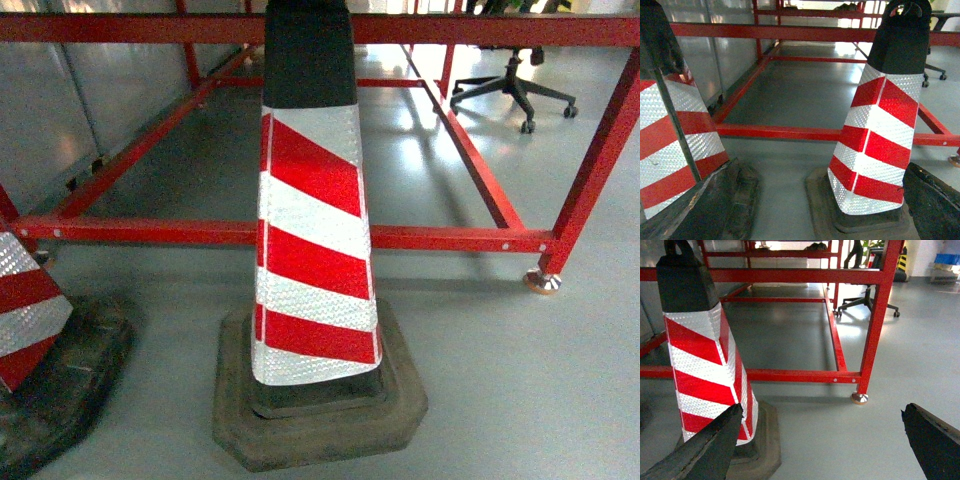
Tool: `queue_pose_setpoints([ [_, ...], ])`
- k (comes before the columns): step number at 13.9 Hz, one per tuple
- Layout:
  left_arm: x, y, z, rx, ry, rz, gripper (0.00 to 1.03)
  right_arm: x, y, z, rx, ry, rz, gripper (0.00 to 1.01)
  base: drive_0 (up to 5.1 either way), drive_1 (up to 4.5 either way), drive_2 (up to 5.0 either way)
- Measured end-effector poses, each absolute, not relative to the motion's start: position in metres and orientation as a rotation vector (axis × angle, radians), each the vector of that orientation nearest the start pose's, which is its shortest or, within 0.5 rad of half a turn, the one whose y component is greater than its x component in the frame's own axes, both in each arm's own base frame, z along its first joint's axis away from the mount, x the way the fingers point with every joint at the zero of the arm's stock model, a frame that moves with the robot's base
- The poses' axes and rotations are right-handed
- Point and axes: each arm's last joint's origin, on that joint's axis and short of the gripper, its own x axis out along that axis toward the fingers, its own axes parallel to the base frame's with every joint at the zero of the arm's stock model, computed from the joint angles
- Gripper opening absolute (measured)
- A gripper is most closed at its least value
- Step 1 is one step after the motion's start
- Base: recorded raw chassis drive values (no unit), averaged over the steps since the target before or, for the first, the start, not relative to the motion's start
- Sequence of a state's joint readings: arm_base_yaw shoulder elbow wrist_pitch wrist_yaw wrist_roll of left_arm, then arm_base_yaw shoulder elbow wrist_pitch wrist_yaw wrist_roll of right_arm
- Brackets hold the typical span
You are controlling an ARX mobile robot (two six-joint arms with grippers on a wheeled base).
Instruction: Pick blue part to blue bin on bottom shelf
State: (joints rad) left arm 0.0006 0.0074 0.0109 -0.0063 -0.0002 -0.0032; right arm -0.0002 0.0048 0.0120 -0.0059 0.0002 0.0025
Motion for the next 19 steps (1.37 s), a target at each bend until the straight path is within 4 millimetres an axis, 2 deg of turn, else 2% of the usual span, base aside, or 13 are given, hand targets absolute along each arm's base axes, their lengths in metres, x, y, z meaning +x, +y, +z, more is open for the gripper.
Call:
queue_pose_setpoints([
  [19, 0.0975, 0.0001, 0.1660, -0.003, 0.003, 0.001, 0.98, 0.0973, 0.0000, 0.1667, 0.002, -0.002, 0.000, 0.98, 0.0, 0.00, 0.0],
])
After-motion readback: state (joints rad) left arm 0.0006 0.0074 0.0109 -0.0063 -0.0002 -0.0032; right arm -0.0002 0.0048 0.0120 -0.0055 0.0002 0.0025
